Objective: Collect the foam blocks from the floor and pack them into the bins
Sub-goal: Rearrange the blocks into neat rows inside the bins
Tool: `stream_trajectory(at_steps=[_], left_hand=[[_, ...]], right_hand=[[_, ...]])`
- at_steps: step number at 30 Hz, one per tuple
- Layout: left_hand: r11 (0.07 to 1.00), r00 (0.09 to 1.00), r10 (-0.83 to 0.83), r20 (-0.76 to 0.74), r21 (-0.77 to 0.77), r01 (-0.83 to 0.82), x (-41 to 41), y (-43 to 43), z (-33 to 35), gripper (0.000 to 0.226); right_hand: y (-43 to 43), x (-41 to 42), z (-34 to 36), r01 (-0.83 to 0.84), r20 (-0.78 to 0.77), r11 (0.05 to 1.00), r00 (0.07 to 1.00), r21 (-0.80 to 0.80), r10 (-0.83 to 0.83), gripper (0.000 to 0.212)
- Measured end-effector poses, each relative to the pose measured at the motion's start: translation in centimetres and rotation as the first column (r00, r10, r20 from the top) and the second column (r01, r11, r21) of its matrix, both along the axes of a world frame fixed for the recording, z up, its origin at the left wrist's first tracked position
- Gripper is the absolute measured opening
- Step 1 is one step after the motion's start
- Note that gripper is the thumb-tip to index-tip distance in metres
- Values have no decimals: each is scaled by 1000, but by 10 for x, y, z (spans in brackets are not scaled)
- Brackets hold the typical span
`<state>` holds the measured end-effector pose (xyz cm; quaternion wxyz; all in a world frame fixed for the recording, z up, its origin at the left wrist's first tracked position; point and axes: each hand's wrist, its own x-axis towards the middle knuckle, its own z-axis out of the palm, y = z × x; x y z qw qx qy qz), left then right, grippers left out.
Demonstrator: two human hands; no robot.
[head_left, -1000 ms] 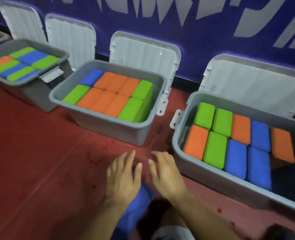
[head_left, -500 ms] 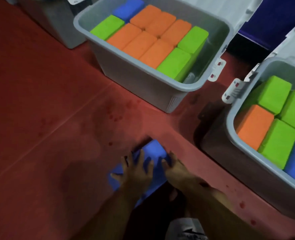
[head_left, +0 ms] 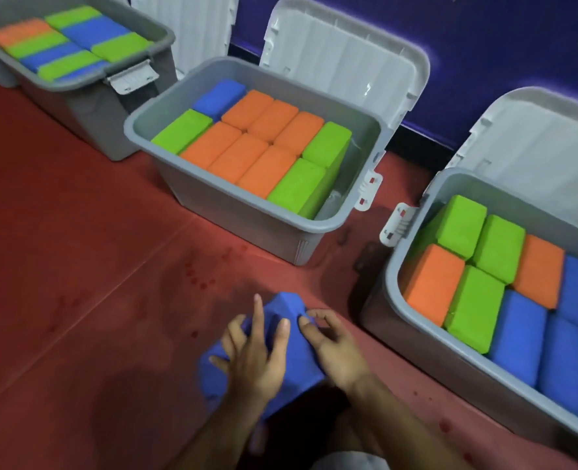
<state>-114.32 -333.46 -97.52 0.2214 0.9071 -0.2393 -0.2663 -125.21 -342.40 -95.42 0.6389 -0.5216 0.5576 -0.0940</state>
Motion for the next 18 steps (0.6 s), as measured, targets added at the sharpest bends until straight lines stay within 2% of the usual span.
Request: stream_trajectory(at_steps=[3,5,7,10,11,14,18], left_hand=[[984,994,-93,-55,-157,83,2,-26,46,90],[943,992,-106,-68,-323,78,-6,-41,76,83],[888,988,-134,-74,-451,87,-19,-54,109,79],[805,966,-237,-102,-577,136,-35,-73,158,82],[775,954,-283,-95,-609,169,-39,-79,173,82],[670,906,-422,-30,-684,289,-60,-101,224,82],[446,796,-587,148,-761,471,-103,-137,293,82]], right_hand=[[-18,-10,55,29,95,993,995,-111,-18,65],[-30,-18,92,38,150,979,989,-202,-8,76],[-37,-30,129,119,242,969,968,-217,-65,72],[-46,-52,181,160,295,954,952,-254,-81,42],[-48,-60,198,166,297,938,952,-305,-72,40],[-54,-91,252,205,289,870,954,-448,-76,49],[-58,-142,318,333,268,715,941,-615,-208,54]])
